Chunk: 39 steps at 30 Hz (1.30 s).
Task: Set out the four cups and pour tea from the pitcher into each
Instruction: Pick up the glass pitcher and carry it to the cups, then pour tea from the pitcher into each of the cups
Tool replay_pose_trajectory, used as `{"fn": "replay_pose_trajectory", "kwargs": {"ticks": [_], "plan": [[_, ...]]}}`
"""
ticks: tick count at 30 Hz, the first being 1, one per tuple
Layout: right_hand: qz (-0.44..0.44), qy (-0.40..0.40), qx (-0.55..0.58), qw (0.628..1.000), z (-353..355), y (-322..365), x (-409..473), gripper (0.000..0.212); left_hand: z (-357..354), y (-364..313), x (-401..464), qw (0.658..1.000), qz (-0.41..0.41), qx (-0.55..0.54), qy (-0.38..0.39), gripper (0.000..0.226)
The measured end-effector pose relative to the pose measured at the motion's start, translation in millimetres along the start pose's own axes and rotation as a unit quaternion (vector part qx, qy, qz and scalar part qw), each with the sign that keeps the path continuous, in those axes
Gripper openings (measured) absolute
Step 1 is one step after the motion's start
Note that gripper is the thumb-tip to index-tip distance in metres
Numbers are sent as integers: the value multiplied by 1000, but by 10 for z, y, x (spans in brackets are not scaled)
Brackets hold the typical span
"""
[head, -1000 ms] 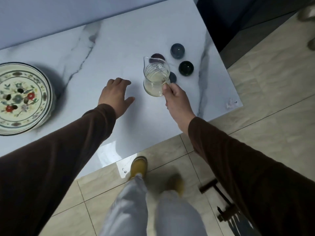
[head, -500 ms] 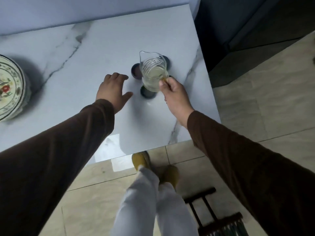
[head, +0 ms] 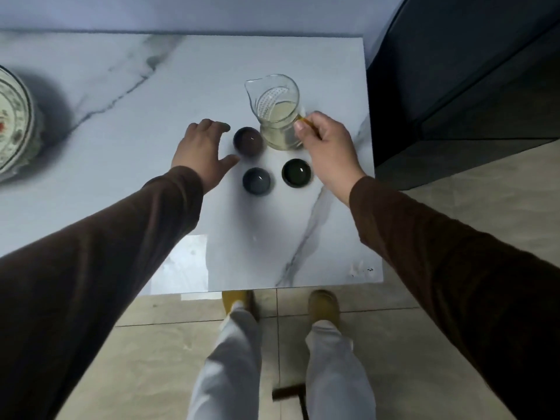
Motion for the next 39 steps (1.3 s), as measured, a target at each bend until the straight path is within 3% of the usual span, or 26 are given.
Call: {"fn": "replay_pose_trajectory", "kwargs": {"ticks": [7,13,27,39], "plan": [[80,33,-37,996,277,-71,222,23,-206,-51,-52,996,69,-41,-41,59],[159,35,-92,982,340,-116,418,29,-364,32,94,993,86,-70,-51,65],[290,-8,-235,928,192,-139,784,28,-491,386,569,998,-54,-17,-34,74],[370,-30,-351,860,113,-73,821,28,-645,499,650,993,-70,-80,-50,72]]}}
Point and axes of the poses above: each hand's wrist, its own x-axis towards the middle knuckle, its own z-axis out of the back of the hand, y = z × x, the point moved 3 cm from there along x, towards the middle knuckle, and after that the axes turned 2 degrees about -x, right-handed, at the moved point
